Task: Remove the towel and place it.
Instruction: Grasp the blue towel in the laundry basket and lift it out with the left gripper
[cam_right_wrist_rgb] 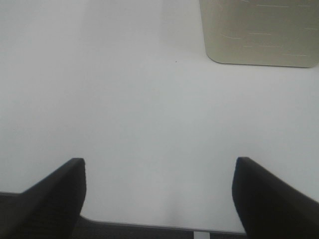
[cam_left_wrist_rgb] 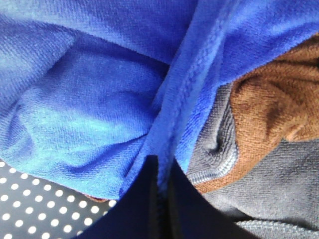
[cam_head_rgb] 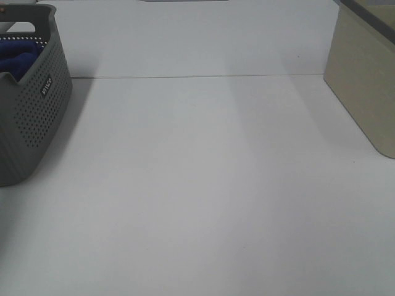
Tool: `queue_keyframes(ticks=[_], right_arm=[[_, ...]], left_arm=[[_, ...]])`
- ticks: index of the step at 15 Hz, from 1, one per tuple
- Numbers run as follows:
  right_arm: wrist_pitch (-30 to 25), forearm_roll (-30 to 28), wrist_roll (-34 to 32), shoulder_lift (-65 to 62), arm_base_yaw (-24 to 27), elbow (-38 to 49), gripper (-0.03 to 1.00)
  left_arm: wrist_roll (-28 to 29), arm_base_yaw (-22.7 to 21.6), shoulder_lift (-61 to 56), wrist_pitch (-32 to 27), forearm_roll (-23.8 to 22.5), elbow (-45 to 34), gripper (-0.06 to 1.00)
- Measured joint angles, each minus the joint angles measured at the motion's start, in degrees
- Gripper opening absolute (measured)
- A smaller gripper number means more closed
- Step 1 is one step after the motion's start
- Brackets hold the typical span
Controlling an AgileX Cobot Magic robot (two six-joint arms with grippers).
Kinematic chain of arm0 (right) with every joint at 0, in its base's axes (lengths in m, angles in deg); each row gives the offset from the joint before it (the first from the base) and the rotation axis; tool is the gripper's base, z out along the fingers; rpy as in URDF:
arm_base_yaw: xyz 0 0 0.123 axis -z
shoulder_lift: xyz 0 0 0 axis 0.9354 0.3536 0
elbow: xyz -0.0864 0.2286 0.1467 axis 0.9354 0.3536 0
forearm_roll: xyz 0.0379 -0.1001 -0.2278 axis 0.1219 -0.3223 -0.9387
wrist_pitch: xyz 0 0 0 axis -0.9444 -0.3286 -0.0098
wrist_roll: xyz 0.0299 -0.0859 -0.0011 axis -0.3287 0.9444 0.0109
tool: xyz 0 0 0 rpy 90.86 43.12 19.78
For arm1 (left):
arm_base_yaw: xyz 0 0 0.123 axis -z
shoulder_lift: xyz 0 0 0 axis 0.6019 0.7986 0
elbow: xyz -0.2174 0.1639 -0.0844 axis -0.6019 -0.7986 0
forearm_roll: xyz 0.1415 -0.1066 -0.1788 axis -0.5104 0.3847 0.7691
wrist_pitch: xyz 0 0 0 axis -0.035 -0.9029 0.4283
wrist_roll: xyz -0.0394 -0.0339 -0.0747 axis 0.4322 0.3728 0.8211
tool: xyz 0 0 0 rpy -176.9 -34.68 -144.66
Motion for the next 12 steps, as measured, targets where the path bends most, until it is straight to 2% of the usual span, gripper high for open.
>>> queue_keyframes(ticks=[4, 7, 12], right_arm=[[0.00, 0.00, 0.00, 0.00, 0.00, 0.00, 0.79], [0.00, 0.00, 0.00, 0.00, 0.00, 0.00, 0.79], [0.00, 0.00, 0.00, 0.00, 0.00, 0.00, 0.79]], left_arm=[[0.97, 0.23, -0.29, 0.00, 0.00, 0.23, 0.00], [9.00, 1.78, -5.39, -0.17, 0.97, 3.55, 0.00], [13.75, 1.89, -17.88, -3.21, 3.44, 4.01, 0.00]])
